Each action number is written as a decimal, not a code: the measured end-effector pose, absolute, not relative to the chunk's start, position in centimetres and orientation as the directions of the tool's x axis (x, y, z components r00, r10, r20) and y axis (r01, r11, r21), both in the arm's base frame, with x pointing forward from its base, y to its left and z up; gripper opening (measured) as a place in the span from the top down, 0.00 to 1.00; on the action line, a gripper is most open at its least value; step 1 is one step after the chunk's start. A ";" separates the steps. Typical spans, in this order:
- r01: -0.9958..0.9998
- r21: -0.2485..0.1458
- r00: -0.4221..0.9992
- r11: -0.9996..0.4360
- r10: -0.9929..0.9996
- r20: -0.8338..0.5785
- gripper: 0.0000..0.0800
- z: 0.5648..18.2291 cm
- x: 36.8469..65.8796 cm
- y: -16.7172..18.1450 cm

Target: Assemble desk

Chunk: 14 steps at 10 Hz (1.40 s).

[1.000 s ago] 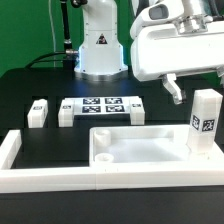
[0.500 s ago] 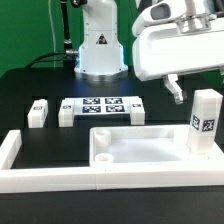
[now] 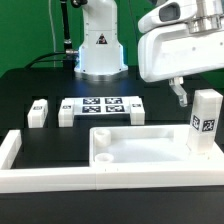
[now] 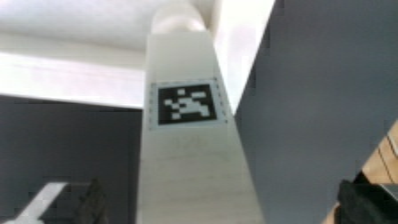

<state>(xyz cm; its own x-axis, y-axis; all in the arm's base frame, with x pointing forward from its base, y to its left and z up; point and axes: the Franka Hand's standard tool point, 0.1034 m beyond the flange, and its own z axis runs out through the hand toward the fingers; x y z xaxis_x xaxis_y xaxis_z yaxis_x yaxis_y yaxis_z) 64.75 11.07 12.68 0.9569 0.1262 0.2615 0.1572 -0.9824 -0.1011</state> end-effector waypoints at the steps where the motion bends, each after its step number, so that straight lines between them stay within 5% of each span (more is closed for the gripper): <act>1: 0.159 -0.105 0.970 -0.982 0.135 0.202 0.19 12.8 64.8 10.7; 3: 0.114 -0.131 0.993 -0.985 0.109 0.047 0.19 13.1 64.8 10.6; 10: 0.089 -0.133 0.996 -0.987 0.090 -0.001 0.19 12.6 66.5 9.3; 13: 0.042 -0.133 0.999 -0.990 0.043 -0.009 0.64 12.4 66.4 9.4; 14: -0.052 -0.132 0.999 -0.990 -0.049 -0.022 0.64 12.4 66.4 9.3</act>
Offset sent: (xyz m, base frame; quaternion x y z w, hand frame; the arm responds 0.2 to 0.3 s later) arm 0.0000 0.0000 0.0000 0.0000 -0.1296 0.0000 0.9916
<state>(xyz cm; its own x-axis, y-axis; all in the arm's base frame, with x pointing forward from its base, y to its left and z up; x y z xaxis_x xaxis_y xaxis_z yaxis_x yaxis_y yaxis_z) 66.42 9.34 12.43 0.9986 -0.0492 -0.0216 -0.0516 -0.9899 -0.1323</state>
